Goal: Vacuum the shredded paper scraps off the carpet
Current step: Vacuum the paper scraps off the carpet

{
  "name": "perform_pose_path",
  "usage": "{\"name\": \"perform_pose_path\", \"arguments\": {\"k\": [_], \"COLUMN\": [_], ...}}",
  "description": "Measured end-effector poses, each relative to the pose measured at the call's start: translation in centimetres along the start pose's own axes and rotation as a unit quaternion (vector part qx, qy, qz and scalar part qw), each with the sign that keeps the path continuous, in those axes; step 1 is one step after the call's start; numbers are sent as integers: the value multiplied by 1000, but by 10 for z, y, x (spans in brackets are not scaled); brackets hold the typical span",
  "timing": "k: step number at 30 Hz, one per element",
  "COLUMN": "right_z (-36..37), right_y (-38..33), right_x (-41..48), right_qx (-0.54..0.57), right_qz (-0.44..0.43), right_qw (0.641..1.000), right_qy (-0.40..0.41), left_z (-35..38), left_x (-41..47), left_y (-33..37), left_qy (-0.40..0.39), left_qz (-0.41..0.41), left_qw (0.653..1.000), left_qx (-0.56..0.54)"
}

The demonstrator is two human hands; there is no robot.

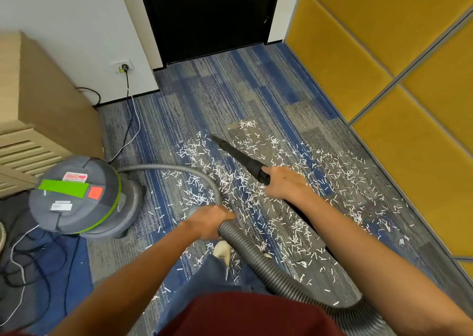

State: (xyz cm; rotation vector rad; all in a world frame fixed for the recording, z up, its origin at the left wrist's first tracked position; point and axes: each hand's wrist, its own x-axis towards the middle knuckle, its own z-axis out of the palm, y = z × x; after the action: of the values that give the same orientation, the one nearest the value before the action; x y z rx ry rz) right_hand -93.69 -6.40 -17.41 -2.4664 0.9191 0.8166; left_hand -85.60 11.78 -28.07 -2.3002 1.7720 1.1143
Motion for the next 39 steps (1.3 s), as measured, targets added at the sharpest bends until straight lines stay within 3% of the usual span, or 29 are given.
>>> {"name": "perform_pose_path", "arguments": {"k": [6, 20, 39], "right_z": [5, 22, 4], "right_y": [-32, -75, -45], "right_x": [-1, -12, -9], "right_qx": [-30, -46, -23], "right_qz": [-28, -80, -53], "right_qw": [999, 996, 998], "right_qy": [-9, -17, -24], "left_z": [5, 17, 10], "left_x": [-14, -37, -19], "left_y": [-18, -34, -17], "left_qy": [11, 7, -12], "left_qz": [-44, -58, -27], "left_qw": [998, 997, 998], "left_qx": [-38, -57, -51]}}
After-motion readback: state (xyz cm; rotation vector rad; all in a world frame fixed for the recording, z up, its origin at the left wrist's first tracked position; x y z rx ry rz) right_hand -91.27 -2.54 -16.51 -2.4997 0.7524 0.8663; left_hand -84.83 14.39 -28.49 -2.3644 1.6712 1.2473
